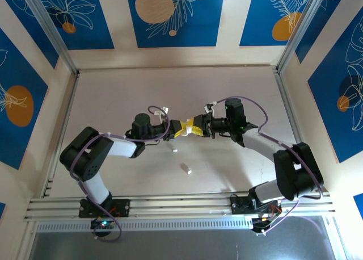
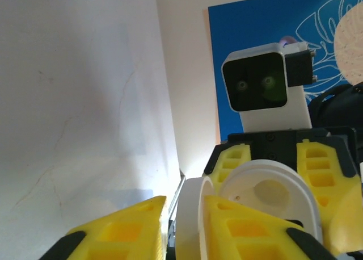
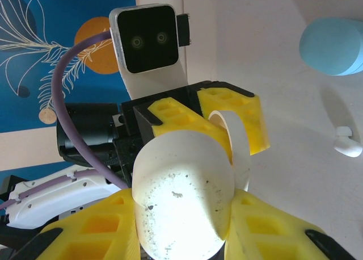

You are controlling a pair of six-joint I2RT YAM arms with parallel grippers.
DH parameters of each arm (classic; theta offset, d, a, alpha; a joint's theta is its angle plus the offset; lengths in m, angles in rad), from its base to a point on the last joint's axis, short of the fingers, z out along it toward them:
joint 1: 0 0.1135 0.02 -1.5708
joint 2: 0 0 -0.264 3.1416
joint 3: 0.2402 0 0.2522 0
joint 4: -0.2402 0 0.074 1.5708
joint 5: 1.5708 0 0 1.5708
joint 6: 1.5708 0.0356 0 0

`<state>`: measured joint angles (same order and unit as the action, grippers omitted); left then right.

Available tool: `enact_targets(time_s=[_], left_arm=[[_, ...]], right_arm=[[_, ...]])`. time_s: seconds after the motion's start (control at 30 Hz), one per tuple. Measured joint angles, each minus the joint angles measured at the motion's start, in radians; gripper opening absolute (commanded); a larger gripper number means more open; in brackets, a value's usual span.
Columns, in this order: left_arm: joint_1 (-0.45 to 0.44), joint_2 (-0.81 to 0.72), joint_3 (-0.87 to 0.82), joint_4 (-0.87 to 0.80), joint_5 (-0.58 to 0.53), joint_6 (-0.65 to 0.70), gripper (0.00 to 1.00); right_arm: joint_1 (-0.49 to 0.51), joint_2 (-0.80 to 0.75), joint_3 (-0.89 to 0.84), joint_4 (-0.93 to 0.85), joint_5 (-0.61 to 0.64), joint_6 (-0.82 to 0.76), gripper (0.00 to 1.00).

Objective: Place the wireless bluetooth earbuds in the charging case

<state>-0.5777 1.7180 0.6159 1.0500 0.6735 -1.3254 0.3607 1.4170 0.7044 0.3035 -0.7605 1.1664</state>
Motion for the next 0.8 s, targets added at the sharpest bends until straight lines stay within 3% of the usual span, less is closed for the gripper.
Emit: enact_targets(time_s=[0.27, 0.4, 0.63, 0.8], left_arm=[[0.002, 0.0, -0.001, -0.004, 0.0, -0.008, 0.12], [0.003, -0.012, 0.001, -0.065, 0.003, 0.027, 0.11], [0.006, -0.09, 0.091, -0.452, -0.018, 0.235, 0.12], [-0.015, -0.116, 0.293, -0.88, -0.141, 0.495, 0.12]], right_arm=[[0.0, 0.0, 0.0, 0.001, 0.0, -0.009, 0.4], [-0.003, -0.003, -0.003, -0.037, 0.002, -0.033, 0.59], [-0.067, -0.096, -0.016, -0.194, 0.041, -0.118, 0.87], [-0.126, -0.191, -0.038, -0.307, 0.08, -0.182, 0.97]])
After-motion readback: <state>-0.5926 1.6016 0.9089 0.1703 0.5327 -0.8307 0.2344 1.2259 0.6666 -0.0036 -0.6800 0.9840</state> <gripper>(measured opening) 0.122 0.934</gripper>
